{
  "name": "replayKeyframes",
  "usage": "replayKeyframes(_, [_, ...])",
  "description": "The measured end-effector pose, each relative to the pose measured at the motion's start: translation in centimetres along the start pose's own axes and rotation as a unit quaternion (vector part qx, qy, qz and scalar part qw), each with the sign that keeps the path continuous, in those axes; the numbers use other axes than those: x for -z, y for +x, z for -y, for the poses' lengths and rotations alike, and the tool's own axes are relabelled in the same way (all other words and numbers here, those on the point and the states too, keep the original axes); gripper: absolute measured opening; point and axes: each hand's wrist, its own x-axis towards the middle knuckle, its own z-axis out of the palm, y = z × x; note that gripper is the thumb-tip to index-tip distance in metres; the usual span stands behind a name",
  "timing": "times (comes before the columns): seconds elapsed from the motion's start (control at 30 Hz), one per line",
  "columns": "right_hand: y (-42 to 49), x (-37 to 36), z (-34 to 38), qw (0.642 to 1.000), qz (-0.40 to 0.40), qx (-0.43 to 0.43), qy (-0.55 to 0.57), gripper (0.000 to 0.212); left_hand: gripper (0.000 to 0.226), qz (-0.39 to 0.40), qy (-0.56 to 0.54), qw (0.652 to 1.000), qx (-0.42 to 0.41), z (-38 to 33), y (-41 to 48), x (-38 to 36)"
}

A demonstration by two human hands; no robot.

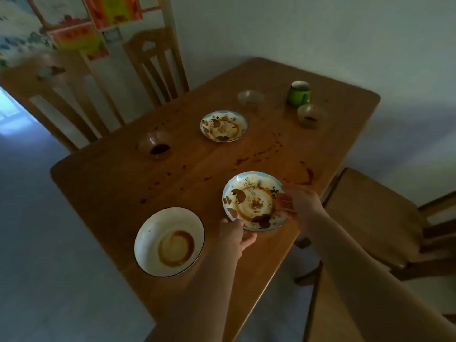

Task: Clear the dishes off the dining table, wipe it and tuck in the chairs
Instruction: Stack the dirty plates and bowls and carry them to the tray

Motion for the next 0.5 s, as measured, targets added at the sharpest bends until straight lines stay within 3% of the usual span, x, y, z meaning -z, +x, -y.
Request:
replayKeyframes(0.3, [3.6,-2.8,0.5,1.000,0.009,-0.012,0.002,0.022,0.048,-0.032,0.065,0.996,-0.051,-1.8,1.8,-0.6])
replayKeyframes(0.5, [8.5,-5.5,2.9,0.999,0.029,-0.016,-0.041,0.009,0.048,-0.092,0.071,0.990,-0.078,-5.1,4.1,-0.4])
